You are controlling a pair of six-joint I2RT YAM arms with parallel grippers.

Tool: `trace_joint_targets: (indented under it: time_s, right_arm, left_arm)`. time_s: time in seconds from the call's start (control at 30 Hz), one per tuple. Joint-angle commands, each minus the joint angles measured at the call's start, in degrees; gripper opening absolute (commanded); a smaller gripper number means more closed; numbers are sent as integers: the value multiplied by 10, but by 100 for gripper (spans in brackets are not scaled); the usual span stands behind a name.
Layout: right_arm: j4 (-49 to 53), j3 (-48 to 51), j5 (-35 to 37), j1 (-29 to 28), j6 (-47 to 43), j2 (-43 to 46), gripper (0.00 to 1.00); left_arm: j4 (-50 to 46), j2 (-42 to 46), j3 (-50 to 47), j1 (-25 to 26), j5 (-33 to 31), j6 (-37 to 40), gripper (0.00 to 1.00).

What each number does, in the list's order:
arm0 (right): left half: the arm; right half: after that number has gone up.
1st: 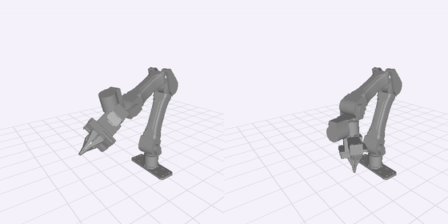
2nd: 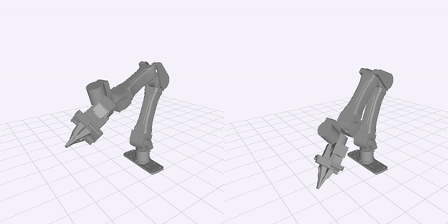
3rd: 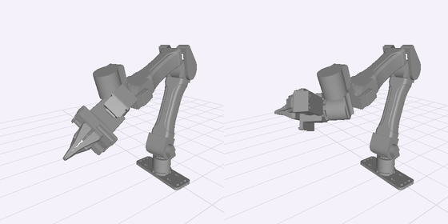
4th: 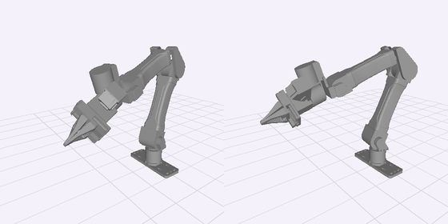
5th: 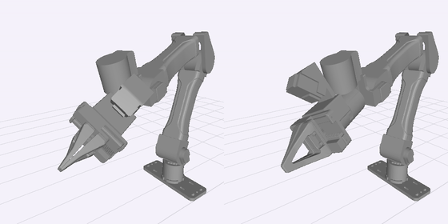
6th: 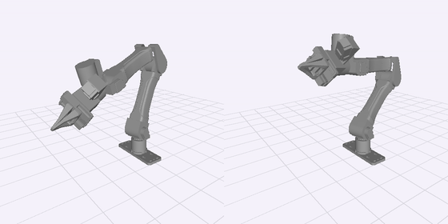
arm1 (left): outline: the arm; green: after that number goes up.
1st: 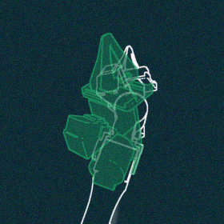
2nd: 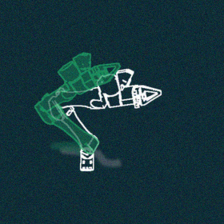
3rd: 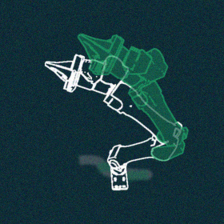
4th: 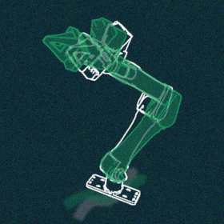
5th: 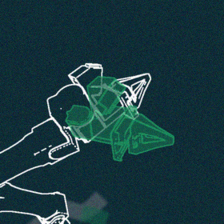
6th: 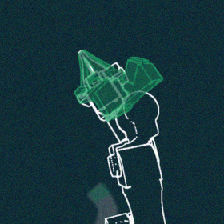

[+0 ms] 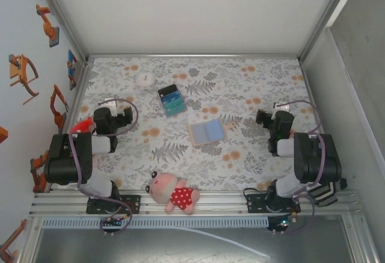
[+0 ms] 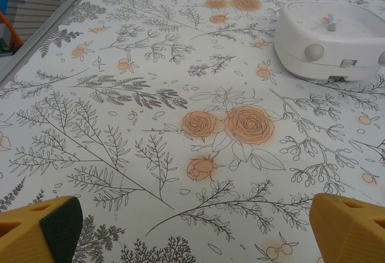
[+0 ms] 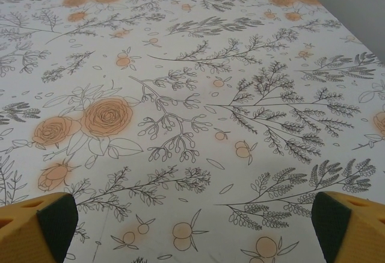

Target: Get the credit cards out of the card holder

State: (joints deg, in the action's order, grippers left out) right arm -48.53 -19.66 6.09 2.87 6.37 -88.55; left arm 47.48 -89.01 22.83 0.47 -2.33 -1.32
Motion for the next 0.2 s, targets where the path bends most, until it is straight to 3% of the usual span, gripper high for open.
trace_joint_targets:
  time_s: [0.0, 0.17]
  right_arm:
    - [-20, -18, -17, 1, -7, 3, 100]
    - [-20, -18, -17, 1, -7, 3, 100]
  left_arm:
    - [-6, 7, 10, 5, 0, -7, 97]
    - [-6, 7, 10, 5, 0, -6, 97]
